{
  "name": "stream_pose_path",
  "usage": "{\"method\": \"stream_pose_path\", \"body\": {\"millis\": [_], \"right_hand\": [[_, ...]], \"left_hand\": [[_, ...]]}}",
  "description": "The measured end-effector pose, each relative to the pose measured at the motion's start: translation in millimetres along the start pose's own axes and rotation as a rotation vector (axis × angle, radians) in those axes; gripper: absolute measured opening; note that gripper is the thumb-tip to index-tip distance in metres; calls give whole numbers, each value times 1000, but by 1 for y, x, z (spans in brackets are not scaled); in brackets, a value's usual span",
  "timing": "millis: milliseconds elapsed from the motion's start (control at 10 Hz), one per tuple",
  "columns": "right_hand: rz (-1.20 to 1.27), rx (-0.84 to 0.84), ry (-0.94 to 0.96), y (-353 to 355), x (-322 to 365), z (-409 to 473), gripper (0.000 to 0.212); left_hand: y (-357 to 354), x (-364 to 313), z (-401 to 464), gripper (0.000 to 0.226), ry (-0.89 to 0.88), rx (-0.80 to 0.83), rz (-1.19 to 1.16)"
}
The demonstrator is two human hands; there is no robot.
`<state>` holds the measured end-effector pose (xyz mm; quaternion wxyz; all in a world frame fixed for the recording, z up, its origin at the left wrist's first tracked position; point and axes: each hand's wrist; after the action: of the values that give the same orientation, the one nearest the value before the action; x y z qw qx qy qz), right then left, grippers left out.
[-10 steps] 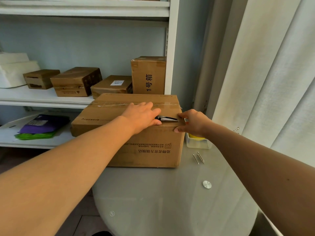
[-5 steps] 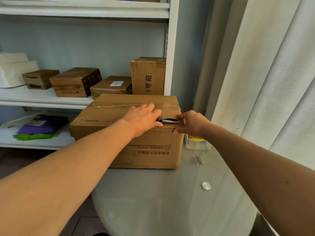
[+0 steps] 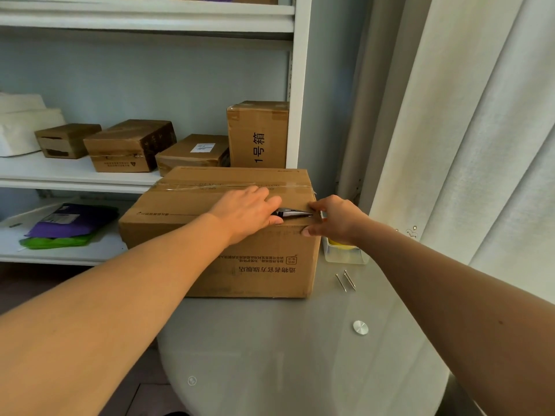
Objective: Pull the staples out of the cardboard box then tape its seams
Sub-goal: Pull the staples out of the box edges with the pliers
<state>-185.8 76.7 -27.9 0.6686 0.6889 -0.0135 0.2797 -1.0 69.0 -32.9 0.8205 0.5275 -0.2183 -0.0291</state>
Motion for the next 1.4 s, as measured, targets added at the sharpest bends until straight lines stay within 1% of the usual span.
{"method": "stream_pose_path", "body": {"millis": [200, 400, 500, 700, 800, 1000, 1100, 1200, 1400], "right_hand": [[0, -7, 5, -1, 0, 1, 57], [3, -10, 3, -2, -1, 1, 60], [4, -7, 10, -1, -1, 1, 59], [-3, -5, 16, 0, -3, 2, 61], [-11, -3, 19, 0, -4, 4, 62], [-6, -4, 20, 0, -5, 5, 62], [-8, -2, 21, -1, -5, 5, 61], [-2, -8, 15, -1, -5, 5, 60], [-12, -15, 4, -3, -4, 6, 58]], "left_hand": [[1, 3, -4, 47, 26, 13, 2], [4, 13, 2, 52, -51, 10, 53], [4, 18, 10, 53, -85, 45, 45], [5, 24, 21, 50, -167, 92, 30], [5, 24, 25, 48, -178, 100, 51], [7, 24, 28, 46, -203, 62, 125], [6, 20, 25, 45, -180, 52, 121], [7, 12, 18, 44, -122, 40, 118], [10, -17, -6, 44, 97, 35, 106]]}}
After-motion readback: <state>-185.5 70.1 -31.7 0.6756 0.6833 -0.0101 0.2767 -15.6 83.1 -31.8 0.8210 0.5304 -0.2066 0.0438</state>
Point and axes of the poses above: each hand's wrist, its own z-axis towards the middle knuckle, its own y-axis out of the back of the hand, x = y × z, and after that the axes turned 12 degrees about y, right-handed
